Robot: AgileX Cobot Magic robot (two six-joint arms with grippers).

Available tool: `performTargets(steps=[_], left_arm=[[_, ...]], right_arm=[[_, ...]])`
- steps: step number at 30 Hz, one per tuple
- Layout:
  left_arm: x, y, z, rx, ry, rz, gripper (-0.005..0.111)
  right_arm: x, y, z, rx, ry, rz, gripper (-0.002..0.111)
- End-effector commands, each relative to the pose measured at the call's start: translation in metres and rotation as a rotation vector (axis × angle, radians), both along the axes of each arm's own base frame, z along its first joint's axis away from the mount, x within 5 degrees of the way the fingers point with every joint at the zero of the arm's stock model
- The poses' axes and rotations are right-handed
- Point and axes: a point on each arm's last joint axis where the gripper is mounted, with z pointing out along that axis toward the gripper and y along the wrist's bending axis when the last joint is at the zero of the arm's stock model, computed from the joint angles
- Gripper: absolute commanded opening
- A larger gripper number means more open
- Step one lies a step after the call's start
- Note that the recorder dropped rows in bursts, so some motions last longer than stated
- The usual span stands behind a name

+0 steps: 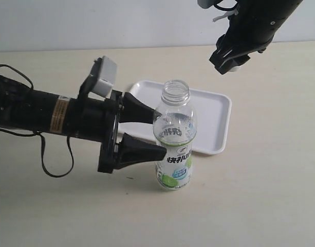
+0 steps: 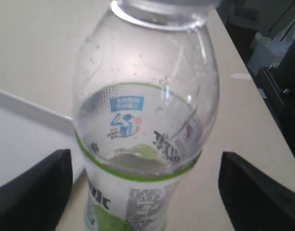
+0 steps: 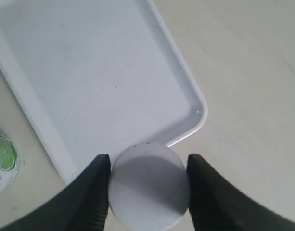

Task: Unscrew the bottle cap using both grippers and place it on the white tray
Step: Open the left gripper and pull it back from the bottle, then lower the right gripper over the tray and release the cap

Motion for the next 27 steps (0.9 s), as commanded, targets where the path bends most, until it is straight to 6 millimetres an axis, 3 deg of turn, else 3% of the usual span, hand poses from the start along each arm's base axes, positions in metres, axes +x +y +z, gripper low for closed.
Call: performTargets(steps=[1, 8, 14, 16, 19, 20, 23, 27], left_arm=[[0.007, 0.021, 0.025, -0.104, 0.007, 0.022, 0.079], [0.017, 0.058, 0.044, -0.084, 0.0, 0.098, 0.079], [0.015, 0.063, 0.049, -0.066, 0.01, 0.094, 0.077], [0.014, 0.063, 0.049, -0.063, 0.01, 0.091, 0.069], [0.015, 0.063, 0.049, -0.064, 0.01, 0.092, 0.036], [0.015, 0.063, 0.049, -0.064, 0.008, 0.092, 0.03], [0.014, 0.063, 0.049, -0.063, 0.003, 0.089, 0.0], [0.014, 0.063, 0.049, -0.062, -0.005, 0.085, 0.0]], right_arm=[[0.0, -0.001, 0.001, 0.004, -0.005, 0.002, 0.0], [0.003, 0.001, -0.002, 0.031, -0.006, -0.006, 0.0], [0.018, 0.008, -0.036, 0.08, 0.052, -0.004, 0.0], [0.025, 0.005, -0.049, 0.09, 0.067, -0.024, 0.0], [0.037, 0.0, -0.081, 0.135, 0.116, -0.067, 0.0], [0.04, 0.0, -0.088, 0.133, 0.119, -0.071, 0.0], [0.05, 0.0, -0.118, 0.127, 0.128, -0.091, 0.0], [0.054, 0.001, -0.143, 0.116, 0.149, -0.101, 0.0]])
